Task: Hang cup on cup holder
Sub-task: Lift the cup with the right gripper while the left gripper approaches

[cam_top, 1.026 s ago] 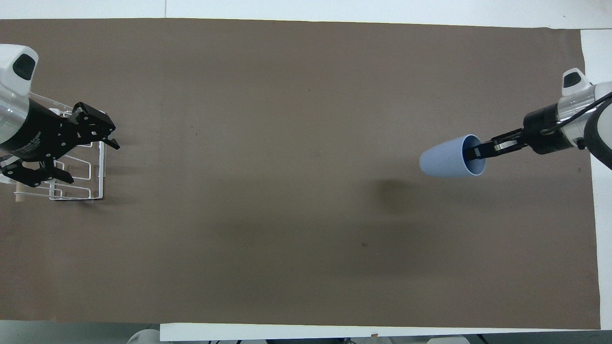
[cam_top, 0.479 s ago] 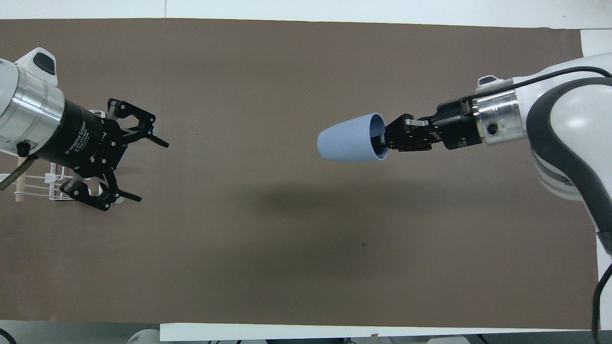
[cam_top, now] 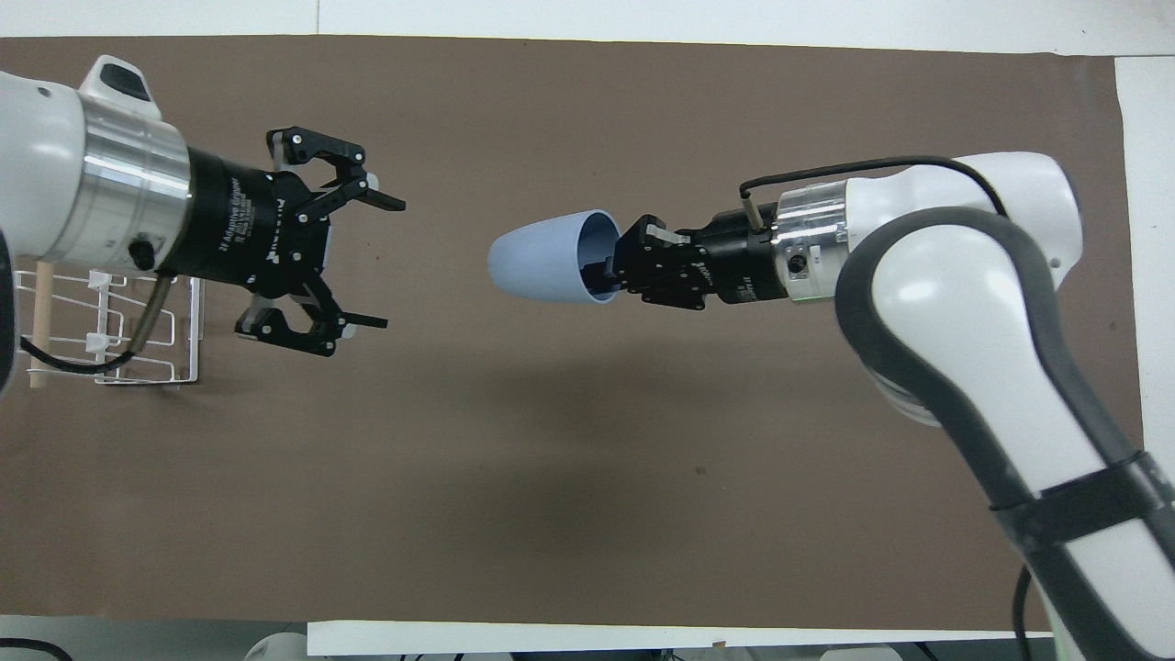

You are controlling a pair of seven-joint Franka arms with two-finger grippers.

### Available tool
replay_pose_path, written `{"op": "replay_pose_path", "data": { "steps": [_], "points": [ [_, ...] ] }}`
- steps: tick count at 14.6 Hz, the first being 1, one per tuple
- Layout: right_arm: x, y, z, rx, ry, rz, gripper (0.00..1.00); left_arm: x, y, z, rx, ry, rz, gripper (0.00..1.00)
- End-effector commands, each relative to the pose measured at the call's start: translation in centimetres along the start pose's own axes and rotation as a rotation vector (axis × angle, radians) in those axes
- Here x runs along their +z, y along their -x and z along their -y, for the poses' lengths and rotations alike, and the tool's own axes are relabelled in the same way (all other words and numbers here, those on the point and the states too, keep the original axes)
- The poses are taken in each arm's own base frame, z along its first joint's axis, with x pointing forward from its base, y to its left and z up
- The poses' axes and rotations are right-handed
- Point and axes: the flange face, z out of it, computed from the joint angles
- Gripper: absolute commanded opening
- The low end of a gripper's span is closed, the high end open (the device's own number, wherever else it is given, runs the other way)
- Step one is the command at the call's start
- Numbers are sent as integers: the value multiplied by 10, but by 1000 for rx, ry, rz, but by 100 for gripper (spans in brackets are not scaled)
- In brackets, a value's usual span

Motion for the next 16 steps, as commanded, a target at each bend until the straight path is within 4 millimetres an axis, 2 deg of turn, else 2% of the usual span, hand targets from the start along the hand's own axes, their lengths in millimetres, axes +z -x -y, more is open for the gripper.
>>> {"op": "replay_pose_path", "data": {
  "steps": [1,3,6,10,12,16],
  "points": [
    [25,17,5,45,-21,-35,0,13,14,3,-2,26,18,100],
    [39,26,9,35,-13,-36,0,25,6,4,-16,9,11,100],
    [40,28,9,35,-10,-27,0,52,-10,8,-38,-16,-4,100],
    [40,27,9,35,-10,-29,0,65,-32,4,-66,4,-15,100],
    [39,27,8,36,-11,-28,0,81,-36,2,-74,-14,-19,100],
    [37,25,8,37,-12,-33,0,93,-39,-2,-81,-16,-20,98]
  ]
}}
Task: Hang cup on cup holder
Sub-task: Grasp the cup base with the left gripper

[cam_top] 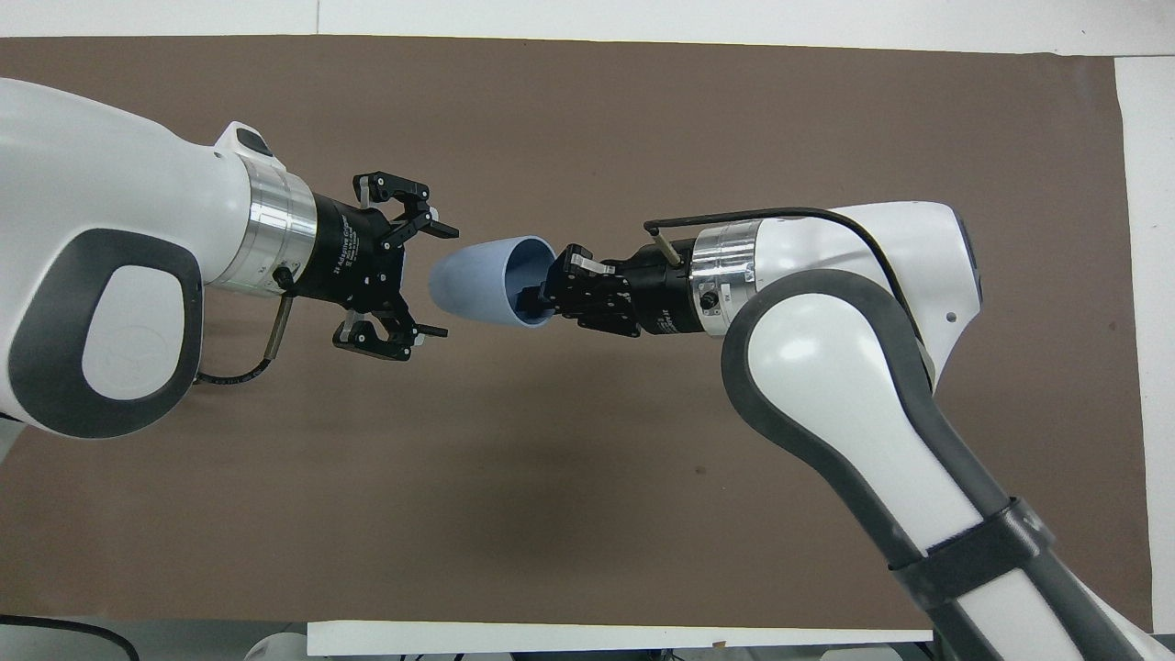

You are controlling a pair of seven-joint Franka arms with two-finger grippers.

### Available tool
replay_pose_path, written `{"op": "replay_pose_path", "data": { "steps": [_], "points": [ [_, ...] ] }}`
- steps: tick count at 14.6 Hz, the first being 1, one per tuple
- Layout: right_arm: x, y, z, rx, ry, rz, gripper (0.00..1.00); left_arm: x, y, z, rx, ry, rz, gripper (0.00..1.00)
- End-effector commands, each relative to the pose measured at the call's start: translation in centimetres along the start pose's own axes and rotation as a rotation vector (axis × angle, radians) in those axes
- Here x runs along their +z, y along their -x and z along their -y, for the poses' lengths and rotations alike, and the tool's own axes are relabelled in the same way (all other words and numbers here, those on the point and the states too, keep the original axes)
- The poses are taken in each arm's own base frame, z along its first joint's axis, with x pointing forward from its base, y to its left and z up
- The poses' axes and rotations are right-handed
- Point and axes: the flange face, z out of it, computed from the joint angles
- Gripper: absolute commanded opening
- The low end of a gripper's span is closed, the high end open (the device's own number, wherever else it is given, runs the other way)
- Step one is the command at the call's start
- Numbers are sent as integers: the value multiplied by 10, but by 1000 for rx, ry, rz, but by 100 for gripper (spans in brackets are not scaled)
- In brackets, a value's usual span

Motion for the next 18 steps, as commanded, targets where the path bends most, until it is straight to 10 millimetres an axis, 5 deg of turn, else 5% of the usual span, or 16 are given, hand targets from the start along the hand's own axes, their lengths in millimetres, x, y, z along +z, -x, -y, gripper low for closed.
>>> {"op": "replay_pose_path", "data": {
  "steps": [1,4,5,6,7,13,14,15,18],
  "points": [
    [-6,2,-2,17,-20,-3,0,7,-2,-3,1,25,10,96],
    [-6,2,-1,15,-21,-5,0,12,1,-5,-1,22,18,93],
    [-6,2,-2,17,-20,-4,0,11,2,-5,-14,22,32,80],
    [-6,2,-1,15,-21,-5,0,10,-1,-6,-40,21,63,18],
    [-7,1,-1,16,-21,-6,0,9,-1,-6,-48,22,83,0],
    [-7,1,-1,18,-21,-6,2,8,4,-7,-63,27,120,0],
    [-7,0,-1,18,-22,-9,30,9,5,-7,-60,27,120,0],
    [-7,1,0,16,-23,-13,99,8,4,-7,-63,28,120,0],
    [-15,-6,0,20,-29,-19,100,6,1,-8,-69,29,119,0]
  ]
}}
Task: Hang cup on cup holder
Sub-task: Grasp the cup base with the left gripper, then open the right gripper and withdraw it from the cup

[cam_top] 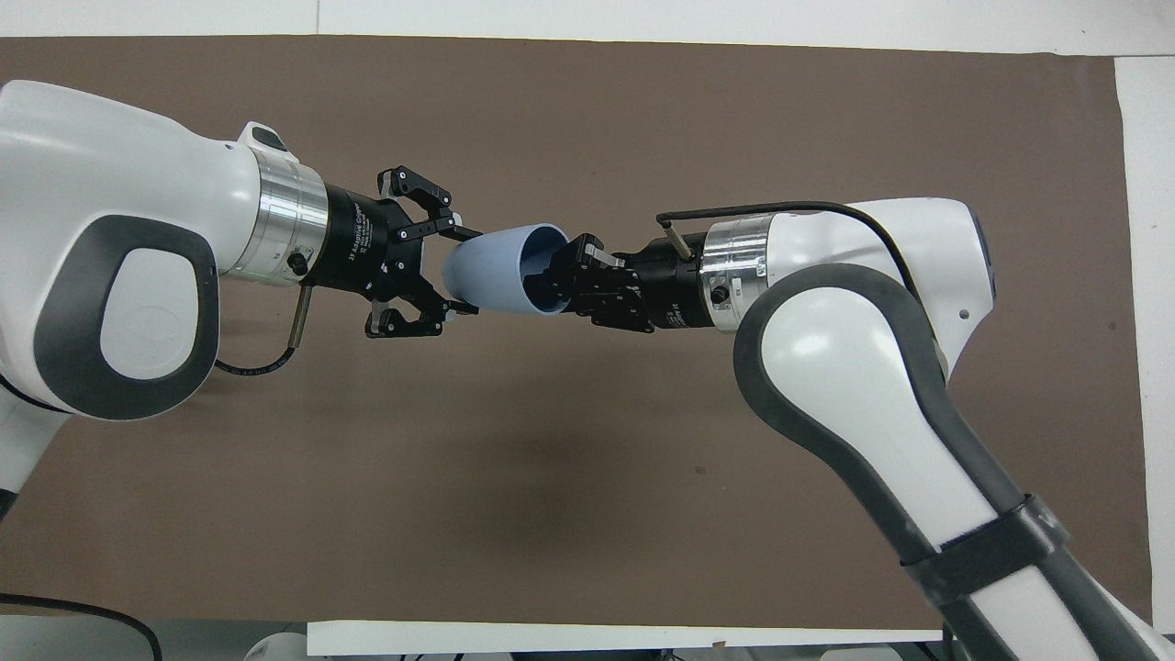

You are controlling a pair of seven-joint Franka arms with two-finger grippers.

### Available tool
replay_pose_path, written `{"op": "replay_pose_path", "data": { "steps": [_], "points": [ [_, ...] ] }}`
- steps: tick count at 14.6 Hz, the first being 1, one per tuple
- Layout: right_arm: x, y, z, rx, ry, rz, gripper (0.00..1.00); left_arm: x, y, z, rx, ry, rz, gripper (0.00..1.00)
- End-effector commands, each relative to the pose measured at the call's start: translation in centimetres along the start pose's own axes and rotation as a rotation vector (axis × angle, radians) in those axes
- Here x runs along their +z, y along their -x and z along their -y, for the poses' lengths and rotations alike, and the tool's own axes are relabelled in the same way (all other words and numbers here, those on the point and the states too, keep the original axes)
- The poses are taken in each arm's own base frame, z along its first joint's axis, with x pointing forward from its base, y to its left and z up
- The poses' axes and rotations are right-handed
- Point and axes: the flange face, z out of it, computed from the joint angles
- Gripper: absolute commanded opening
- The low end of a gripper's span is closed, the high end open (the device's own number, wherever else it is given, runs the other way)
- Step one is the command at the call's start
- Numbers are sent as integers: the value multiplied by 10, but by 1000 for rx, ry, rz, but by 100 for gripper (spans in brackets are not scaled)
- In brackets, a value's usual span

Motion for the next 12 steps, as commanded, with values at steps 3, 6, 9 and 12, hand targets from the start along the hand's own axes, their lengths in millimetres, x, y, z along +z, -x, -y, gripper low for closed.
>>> {"op": "replay_pose_path", "data": {
  "steps": [3,6,9,12],
  "points": [
    [-34,-20,-8,26,-28,-14,100,-6,-11,-4,-24,24,-8,0],
    [-89,-51,-23,2,-26,-19,100,-30,-54,-17,-45,62,-125,0],
    [-147,-77,-50,-107,68,-48,100,-41,-90,-17,30,33,-401,0],
    [-180,-88,-77,-186,330,-106,100,-48,-107,-15,134,-21,-692,0]
  ]
}}
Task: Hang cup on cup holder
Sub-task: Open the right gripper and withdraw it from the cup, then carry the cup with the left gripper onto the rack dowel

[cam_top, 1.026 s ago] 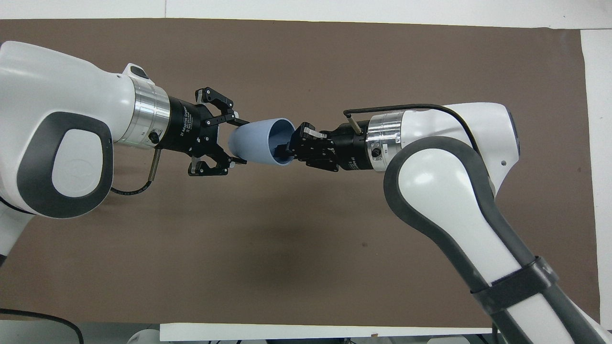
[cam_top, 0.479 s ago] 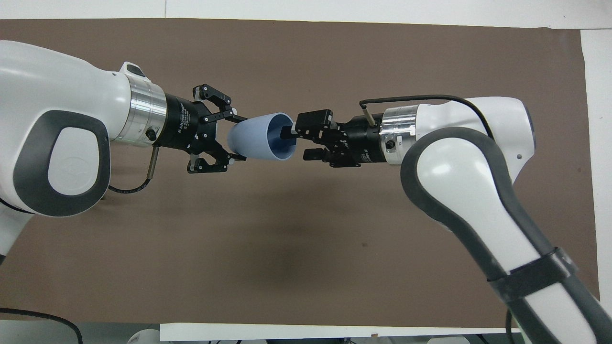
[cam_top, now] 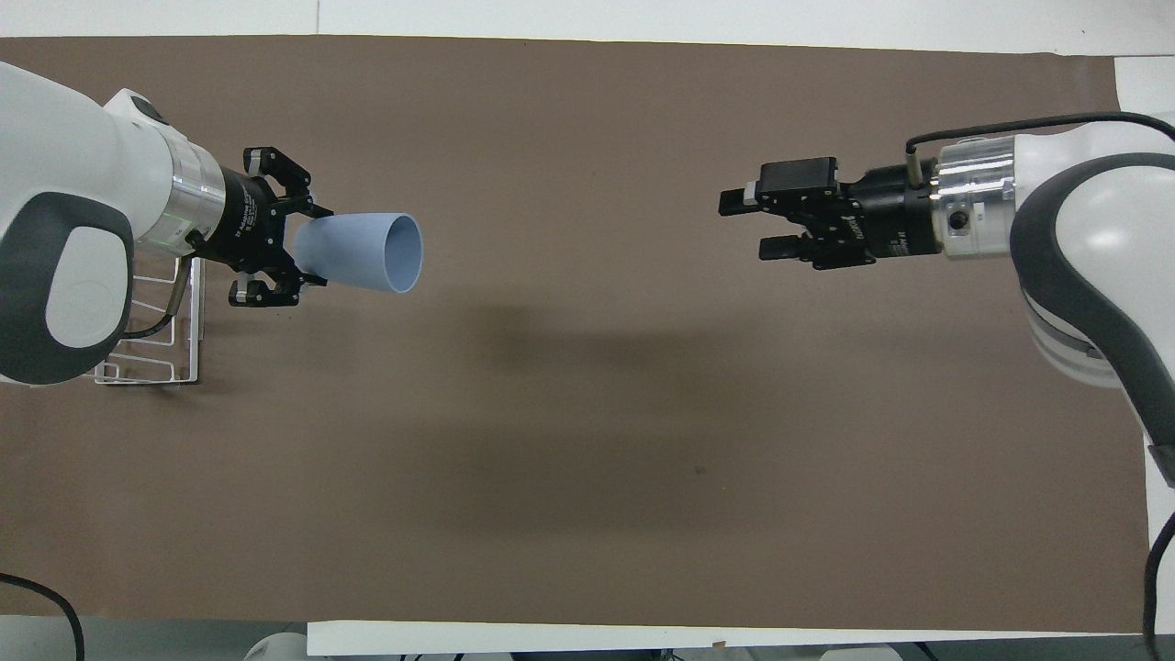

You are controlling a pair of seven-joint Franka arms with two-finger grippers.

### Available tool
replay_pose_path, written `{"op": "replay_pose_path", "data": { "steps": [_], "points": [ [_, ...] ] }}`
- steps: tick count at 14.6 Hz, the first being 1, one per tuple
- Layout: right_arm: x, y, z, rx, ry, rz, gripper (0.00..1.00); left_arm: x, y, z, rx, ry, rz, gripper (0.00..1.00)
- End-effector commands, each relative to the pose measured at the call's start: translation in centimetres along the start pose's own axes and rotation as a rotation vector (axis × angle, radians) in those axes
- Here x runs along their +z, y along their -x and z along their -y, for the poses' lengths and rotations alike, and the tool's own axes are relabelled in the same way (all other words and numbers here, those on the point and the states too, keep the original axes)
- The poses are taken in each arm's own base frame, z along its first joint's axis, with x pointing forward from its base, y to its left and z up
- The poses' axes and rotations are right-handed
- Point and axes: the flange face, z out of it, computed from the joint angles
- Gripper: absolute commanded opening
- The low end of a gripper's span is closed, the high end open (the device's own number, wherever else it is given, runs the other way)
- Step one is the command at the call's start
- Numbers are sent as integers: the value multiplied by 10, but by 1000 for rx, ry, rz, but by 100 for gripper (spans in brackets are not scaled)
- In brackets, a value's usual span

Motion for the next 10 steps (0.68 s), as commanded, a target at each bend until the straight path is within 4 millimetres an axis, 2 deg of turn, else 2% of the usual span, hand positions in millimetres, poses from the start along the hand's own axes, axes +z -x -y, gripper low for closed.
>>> {"op": "replay_pose_path", "data": {
  "steps": [1,2,3,6,9,10],
  "points": [
    [-16,-3,-15,-124,268,-23,100,0,-8,7,91,-33,-242,0],
    [-23,-3,-17,-172,377,-24,100,1,-13,8,118,-45,-326,0],
    [-32,-1,-23,-207,491,-17,100,3,-9,10,161,-55,-447,0],
    [-72,15,-21,-238,683,17,100,21,-2,14,181,-112,-844,0],
    [-148,35,6,-219,855,45,100,56,1,16,160,-168,-1166,0],
    [-173,43,16,-198,876,47,100,71,-5,12,145,-201,-1257,0]
  ]
}}
